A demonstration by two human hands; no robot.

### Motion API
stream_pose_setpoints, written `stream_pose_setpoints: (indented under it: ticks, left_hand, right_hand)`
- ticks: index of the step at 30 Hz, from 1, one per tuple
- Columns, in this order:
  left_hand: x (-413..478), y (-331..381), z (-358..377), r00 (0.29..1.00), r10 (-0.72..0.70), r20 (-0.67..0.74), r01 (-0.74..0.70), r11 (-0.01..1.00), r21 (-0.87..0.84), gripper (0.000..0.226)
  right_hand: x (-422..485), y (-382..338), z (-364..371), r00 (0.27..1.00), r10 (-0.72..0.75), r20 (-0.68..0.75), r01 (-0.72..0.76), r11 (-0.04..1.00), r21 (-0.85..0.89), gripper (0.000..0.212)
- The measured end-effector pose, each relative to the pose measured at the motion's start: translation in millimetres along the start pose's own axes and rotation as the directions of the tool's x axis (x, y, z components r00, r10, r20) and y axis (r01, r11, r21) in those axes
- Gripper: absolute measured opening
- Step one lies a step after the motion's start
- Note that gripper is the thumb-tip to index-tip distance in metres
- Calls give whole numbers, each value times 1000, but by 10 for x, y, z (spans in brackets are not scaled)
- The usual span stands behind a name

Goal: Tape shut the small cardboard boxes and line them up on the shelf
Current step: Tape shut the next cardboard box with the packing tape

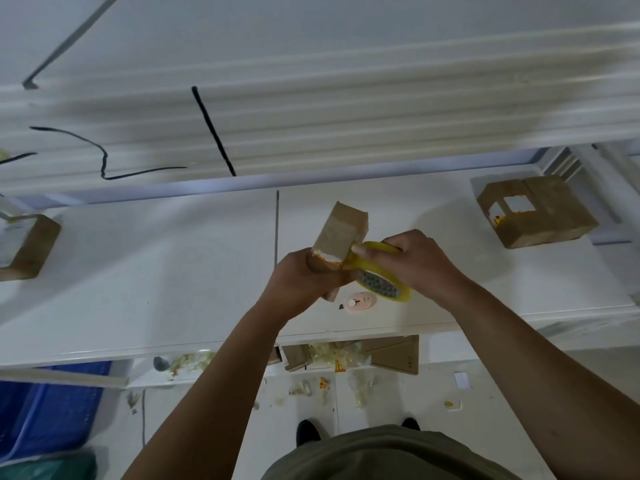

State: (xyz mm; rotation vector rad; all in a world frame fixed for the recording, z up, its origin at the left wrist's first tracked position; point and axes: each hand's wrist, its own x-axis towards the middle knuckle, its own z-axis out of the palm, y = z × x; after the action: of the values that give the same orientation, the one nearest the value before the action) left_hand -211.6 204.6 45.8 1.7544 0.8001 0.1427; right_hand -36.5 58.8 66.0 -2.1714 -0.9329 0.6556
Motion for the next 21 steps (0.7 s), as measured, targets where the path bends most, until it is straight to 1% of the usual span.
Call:
stream_pose_setpoints:
  ticks: [1, 2, 3, 4, 5, 6, 7, 8, 10, 11, 12, 13, 14, 15, 16, 17, 19, 21]
  left_hand:
    - [18, -23, -29, 997, -9, -71, 10, 1000, 8, 37]
    - [23, -44, -55, 993, -24, -119, 19, 999, -47, 38]
    - [21, -70, -83, 988, -46, -149, 24, 989, -148, 40]
    - [10, -89, -111, 982, -85, -169, 37, 962, -270, 43]
    - [3, -118, -141, 975, -135, -178, 57, 921, -384, 46]
    - [-7, -137, -172, 968, -180, -174, 81, 883, -462, 50]
    - [-13, -145, -188, 963, -217, -157, 108, 850, -515, 53]
    - [-14, -161, -194, 961, -246, -126, 138, 822, -553, 54]
    - [-12, -197, -161, 957, -286, -56, 194, 769, -609, 51]
    - [-14, -209, -138, 951, -307, -33, 213, 731, -648, 46]
    - [-21, -223, -130, 943, -332, -22, 221, 672, -707, 40]
    - [-22, -244, -147, 935, -353, -19, 208, 592, -779, 36]
    - [-15, -272, -194, 936, -351, -14, 175, 502, -847, 35]
    - [7, -304, -264, 945, -326, -7, 142, 430, -891, 38]
    - [31, -338, -334, 956, -295, 6, 128, 397, -909, 44]
    - [44, -364, -385, 963, -269, 25, 130, 379, -916, 50]
    - [58, -427, -406, 965, -251, 72, 163, 364, -917, 56]
    - [69, -469, -363, 965, -239, 104, 182, 332, -925, 59]
  right_hand:
    - [18, -15, -12, 1000, 11, -5, -11, 1000, 22, 74]
    - [35, -14, -41, 999, 32, -3, -31, 994, 102, 79]
    - [64, 15, -83, 999, 40, 29, -46, 970, 240, 83]
    - [85, 57, -127, 995, 9, 98, -47, 919, 391, 81]
    - [88, 91, -154, 982, -71, 178, -30, 859, 511, 71]
    - [80, 109, -163, 957, -165, 240, -8, 808, 589, 61]
    - [76, 125, -150, 934, -235, 268, 14, 776, 630, 57]
    - [74, 139, -121, 924, -273, 267, 38, 762, 647, 56]
    - [97, 127, -64, 936, -288, 200, 99, 765, 637, 59]
    - [119, 100, -51, 947, -278, 163, 119, 771, 626, 64]
    - [149, 72, -51, 960, -249, 131, 122, 789, 602, 70]
    - [182, 54, -63, 972, -215, 92, 133, 832, 538, 77]
    - [208, 54, -74, 980, -188, 67, 144, 900, 412, 80]
    - [222, 84, -74, 986, -151, 66, 131, 962, 241, 81]
    - [220, 134, -62, 992, -105, 75, 97, 990, 102, 81]
    - [214, 199, -42, 994, -63, 84, 60, 998, 36, 81]
    - [227, 291, -14, 996, -18, 82, 15, 999, 33, 83]
    - [264, 307, -19, 996, -12, 84, 9, 999, 35, 82]
